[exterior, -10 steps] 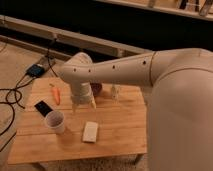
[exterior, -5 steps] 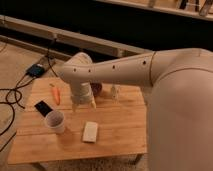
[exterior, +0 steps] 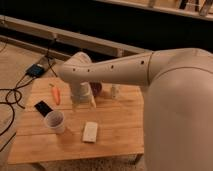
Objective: Push the eraser across the table
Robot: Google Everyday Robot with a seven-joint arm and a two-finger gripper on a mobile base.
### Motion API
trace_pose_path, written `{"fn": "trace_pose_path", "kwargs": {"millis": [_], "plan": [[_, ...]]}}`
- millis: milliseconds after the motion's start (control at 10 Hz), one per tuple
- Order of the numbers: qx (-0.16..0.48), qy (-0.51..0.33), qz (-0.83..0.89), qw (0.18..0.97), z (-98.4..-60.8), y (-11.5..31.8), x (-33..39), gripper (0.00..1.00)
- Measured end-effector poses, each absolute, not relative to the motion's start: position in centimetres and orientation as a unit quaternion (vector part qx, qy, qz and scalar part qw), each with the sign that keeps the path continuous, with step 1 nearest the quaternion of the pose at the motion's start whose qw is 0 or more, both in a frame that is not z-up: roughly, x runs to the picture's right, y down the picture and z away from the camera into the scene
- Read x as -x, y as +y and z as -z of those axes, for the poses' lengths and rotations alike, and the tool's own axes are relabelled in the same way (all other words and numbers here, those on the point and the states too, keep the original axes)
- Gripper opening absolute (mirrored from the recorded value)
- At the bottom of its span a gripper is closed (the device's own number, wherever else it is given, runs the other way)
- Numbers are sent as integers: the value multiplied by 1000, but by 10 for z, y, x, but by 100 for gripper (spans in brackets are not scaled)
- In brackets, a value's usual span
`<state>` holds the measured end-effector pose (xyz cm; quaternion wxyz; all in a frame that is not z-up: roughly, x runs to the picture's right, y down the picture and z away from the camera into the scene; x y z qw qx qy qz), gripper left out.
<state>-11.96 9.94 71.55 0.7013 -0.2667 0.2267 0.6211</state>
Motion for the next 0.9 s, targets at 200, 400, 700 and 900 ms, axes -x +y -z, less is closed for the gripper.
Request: {"fn": "trace_pose_path", "kwargs": {"millis": [200,400,700,900], "plan": [[269,214,-599,723,-726,92,138,65],[270,199,-577,745,-739,81,163,65],[271,178,-542,775,-753,68,209,65],[276,165,-524,789,-761,64,239,65]]}}
